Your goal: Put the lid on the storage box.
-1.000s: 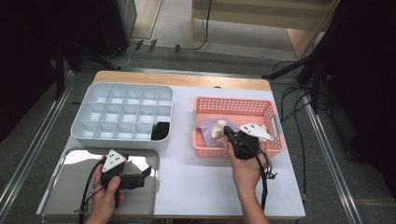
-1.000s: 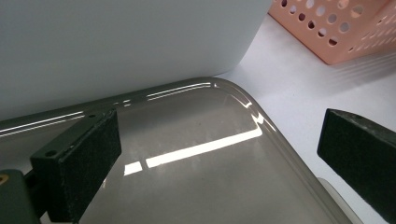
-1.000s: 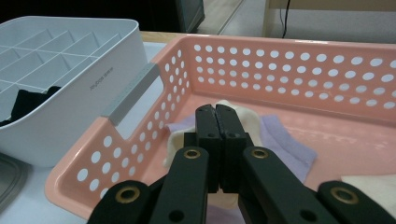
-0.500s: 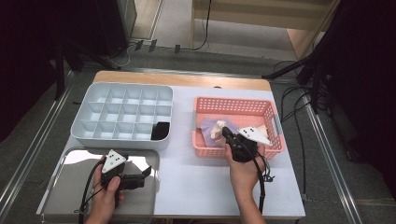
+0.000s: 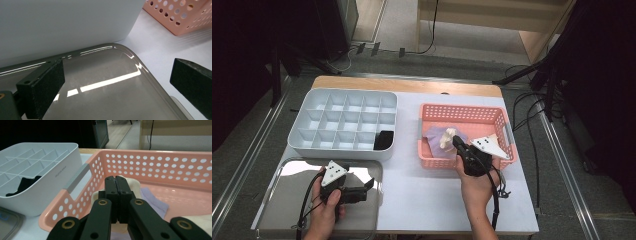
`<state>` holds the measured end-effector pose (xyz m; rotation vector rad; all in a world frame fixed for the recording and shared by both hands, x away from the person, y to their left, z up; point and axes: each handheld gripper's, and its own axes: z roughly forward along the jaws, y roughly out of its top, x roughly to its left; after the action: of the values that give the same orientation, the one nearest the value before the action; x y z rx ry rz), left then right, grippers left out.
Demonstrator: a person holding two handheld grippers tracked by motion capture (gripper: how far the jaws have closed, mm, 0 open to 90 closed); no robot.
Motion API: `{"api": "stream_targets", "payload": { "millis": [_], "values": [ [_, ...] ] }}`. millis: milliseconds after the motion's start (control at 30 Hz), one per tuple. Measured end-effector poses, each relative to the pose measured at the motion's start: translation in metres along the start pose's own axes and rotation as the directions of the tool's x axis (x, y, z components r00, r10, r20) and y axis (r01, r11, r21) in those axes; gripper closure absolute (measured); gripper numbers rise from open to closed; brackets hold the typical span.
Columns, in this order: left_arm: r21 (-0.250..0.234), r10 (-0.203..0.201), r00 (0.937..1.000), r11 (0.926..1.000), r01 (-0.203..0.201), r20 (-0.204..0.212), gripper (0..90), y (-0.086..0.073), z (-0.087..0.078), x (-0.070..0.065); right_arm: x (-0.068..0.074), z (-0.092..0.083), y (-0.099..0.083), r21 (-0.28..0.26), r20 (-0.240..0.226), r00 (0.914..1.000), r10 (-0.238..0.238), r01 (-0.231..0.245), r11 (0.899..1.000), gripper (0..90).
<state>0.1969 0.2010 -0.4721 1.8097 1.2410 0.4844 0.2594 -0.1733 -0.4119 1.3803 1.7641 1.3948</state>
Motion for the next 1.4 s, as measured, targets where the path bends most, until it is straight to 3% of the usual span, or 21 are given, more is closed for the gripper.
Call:
{"api": "stream_targets", "payload": {
  "millis": [367,867,1100,1400],
  "values": [
    [-0.014,-0.003,1.0000,0.9999,0.003,-0.005,0.1,-0.001,-0.001,-0.001,0.005,-0.017,0.009,-0.027,-0.024,0.9997,0.005,-0.006,1.000,90.0],
    [-0.022,-0.010,0.9999,0.9997,0.010,-0.008,0.1,-0.001,-0.001,0.000,0.026,-0.045,0.006,-0.041,-0.090,0.9959,-0.007,0.004,0.999,90.0],
    [-0.015,-0.023,0.9995,0.9996,0.024,0.022,0.1,0.000,-0.002,0.003,0.036,-0.062,-0.006,-0.054,-0.119,0.9929,-0.012,0.005,0.999,90.0],
    [-0.015,-0.023,0.9995,0.9996,0.023,0.023,0.1,0.000,-0.003,0.002,0.043,-0.075,-0.028,-0.055,-0.150,0.9887,-0.007,-0.002,0.998,90.0]
  ]
}}
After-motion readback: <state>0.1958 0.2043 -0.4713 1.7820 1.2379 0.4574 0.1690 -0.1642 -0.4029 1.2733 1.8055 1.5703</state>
